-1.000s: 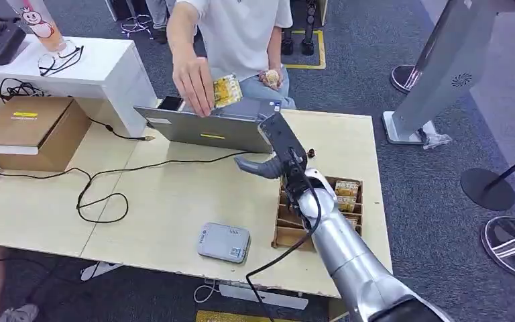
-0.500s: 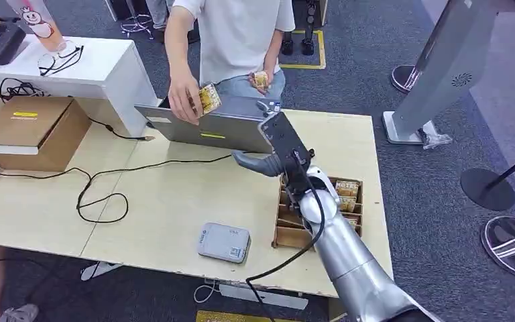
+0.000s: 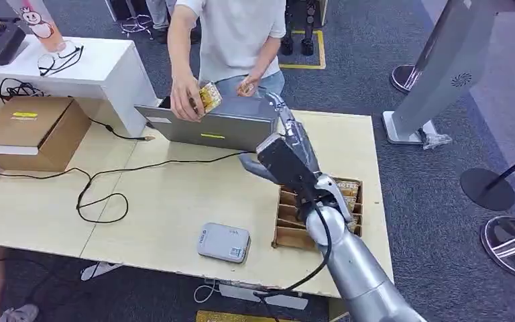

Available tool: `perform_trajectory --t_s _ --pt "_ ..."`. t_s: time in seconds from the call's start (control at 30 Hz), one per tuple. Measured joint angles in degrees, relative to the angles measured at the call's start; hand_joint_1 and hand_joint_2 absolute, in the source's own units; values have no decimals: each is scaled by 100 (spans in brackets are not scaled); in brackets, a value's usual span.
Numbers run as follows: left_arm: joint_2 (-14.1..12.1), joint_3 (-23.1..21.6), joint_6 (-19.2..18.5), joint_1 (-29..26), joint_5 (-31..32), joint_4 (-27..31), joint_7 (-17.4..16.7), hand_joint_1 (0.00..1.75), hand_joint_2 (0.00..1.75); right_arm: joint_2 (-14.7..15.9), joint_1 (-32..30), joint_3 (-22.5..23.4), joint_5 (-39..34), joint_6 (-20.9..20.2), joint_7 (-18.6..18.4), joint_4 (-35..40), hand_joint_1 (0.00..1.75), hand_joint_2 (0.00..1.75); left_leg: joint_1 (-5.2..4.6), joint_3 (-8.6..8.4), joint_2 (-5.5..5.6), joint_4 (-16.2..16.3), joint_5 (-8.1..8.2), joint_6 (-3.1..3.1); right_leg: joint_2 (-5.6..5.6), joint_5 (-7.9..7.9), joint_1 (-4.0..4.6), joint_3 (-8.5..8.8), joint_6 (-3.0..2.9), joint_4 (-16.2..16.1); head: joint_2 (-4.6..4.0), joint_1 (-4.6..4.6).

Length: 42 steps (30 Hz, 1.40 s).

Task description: Pass the card to the sensor for recognition and then transmit it.

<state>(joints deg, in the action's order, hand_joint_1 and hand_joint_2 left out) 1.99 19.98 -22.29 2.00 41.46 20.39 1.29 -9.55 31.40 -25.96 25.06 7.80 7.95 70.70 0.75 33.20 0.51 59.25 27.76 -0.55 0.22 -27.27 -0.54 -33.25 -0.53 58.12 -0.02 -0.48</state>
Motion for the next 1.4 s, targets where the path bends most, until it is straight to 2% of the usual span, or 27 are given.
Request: perform_trajectory --t_s 0.3,0.67,0.8,0.97,1.13,1.4 --pt "-20 0 35 -45 0 0 64 0 0 260 -392 -175 1462 554 85 525 0 175 0 0 1 0 0 0 -1 0 0 0 0 0 0 0" --pt "-39 28 33 -83 74 0 72 0 0 494 -757 -455 2898 740 -203 862 0 175 0 0 1 0 0 0 -1 0 0 0 0 0 0 0" --pt "-39 70 17 -86 120 0 72 0 0 560 -871 -538 3289 619 -365 986 0 175 0 0 0 0 0 0 -1 0 0 0 0 0 0 0" --pt "-39 125 11 -88 151 0 72 0 0 612 -944 -571 3404 529 -441 1089 0 175 0 1 0 0 0 0 -1 0 0 0 0 0 0 0" --pt "-39 170 -4 -93 175 0 72 0 0 662 -1088 -595 3782 101 -737 1352 0 175 0 1 1 0 0 0 -1 0 0 0 0 0 0 0" --pt "-37 317 -63 -103 319 0 50 0 0 756 -1247 -601 3996 -474 -981 1701 0 175 0 1 0 0 1 0 -1 0 0 0 0 -1 0 0"
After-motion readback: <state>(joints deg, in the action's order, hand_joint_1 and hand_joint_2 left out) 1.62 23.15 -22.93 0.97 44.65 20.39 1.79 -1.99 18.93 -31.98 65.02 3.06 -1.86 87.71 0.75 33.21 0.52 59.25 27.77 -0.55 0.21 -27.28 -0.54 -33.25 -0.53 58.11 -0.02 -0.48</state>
